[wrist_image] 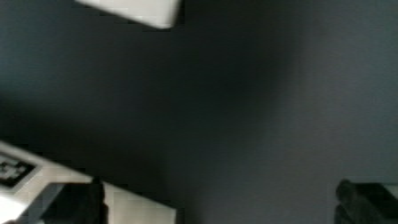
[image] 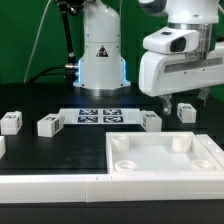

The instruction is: Assemble one leg

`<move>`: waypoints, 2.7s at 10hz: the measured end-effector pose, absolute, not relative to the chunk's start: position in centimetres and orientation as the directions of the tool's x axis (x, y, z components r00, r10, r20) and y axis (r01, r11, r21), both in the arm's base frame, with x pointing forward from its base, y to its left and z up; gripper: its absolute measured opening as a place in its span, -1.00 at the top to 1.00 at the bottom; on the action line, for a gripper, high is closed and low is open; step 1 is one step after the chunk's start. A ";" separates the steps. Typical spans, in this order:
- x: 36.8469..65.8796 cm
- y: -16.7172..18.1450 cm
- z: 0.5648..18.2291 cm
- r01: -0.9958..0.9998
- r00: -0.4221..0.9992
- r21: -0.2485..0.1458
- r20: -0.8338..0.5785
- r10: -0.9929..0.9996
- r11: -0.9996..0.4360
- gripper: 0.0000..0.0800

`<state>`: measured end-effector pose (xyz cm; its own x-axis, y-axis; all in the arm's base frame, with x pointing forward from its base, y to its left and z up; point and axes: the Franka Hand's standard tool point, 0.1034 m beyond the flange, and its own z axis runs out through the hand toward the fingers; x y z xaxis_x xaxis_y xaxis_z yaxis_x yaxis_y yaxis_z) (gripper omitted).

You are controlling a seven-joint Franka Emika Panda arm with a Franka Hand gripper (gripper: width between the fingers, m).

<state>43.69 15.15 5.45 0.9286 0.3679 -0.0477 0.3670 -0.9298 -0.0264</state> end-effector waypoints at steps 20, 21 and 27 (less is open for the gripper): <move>33.9 17.7 1.4 0.115 0.667 -0.004 -0.741 0.080 -0.993 -0.62; 33.3 17.7 1.1 0.114 0.658 0.004 -0.749 0.073 -0.993 -0.62; 31.8 17.5 0.7 0.135 0.471 0.009 -0.881 0.057 -0.991 -0.62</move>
Offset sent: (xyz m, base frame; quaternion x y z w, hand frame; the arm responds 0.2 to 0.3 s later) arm 0.0000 0.0000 0.0000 0.0000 0.0000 0.2377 0.9713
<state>31.84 17.50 0.71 0.4706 0.0565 -0.8805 0.1350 -0.9908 0.0085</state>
